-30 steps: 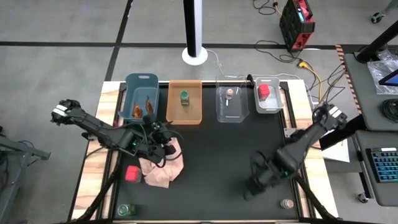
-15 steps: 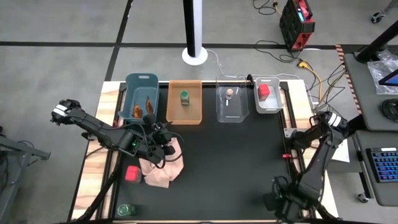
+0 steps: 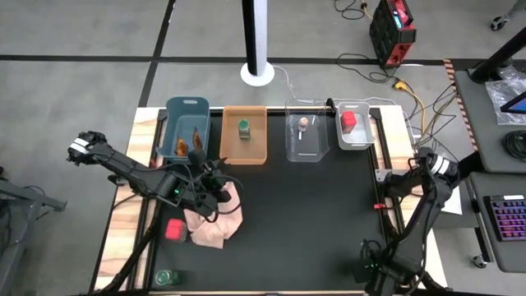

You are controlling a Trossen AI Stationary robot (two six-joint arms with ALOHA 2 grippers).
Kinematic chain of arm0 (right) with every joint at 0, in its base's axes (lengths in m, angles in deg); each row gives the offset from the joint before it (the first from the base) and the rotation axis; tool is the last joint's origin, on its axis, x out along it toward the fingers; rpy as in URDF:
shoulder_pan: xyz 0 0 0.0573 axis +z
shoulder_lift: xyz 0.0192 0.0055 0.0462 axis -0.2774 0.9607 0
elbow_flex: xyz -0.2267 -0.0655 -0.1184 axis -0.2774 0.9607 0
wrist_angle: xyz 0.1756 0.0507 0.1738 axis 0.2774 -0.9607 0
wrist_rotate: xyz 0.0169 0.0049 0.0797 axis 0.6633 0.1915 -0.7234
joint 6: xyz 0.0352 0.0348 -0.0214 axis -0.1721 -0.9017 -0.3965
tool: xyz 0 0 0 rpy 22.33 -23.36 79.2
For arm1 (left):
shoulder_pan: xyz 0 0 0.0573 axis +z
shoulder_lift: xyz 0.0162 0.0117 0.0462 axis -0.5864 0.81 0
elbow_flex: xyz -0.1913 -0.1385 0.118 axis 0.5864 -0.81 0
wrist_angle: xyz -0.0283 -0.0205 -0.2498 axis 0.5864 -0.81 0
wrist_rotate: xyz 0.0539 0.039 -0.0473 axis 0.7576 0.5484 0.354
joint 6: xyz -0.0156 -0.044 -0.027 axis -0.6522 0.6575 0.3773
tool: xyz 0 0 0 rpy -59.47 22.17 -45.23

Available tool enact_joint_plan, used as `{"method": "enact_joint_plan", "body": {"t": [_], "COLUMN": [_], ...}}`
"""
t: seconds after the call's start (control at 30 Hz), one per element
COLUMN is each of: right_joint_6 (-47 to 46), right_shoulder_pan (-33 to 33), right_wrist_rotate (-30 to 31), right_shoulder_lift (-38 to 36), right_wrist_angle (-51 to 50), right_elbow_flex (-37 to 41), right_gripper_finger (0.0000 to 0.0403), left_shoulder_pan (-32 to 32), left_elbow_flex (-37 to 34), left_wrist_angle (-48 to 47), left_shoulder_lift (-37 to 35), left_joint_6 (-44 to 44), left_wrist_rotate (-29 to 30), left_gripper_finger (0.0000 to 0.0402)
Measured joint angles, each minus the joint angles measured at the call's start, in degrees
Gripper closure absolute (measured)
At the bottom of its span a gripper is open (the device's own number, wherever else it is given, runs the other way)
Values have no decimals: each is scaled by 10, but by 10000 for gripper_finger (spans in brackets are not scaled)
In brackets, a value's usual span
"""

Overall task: Sort spices by type
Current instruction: Put the brown seasoning bottle into the transparent bin

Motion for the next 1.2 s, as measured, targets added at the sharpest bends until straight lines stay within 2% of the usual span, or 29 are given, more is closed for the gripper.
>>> {"method": "enact_joint_plan", "body": {"t": [0.37,0.53,0.93,1.2], "right_joint_6": [6,32,22,19], "right_shoulder_pan": [13,13,14,14], "right_wrist_rotate": [-1,-36,-47,-51], "right_shoulder_lift": [6,9,9,8], "right_wrist_angle": [6,10,22,35], "right_elbow_flex": [15,19,26,35], "right_gripper_finger": [106,110,84,90], "left_shoulder_pan": [0,0,0,0], "left_elbow_flex": [0,0,0,0], "left_wrist_angle": [3,4,5,5], "left_shoulder_lift": [0,0,0,0], "left_joint_6": [-2,-4,-4,-4], "left_wrist_rotate": [1,1,1,1], "left_gripper_finger": [312,312,312,313]}}
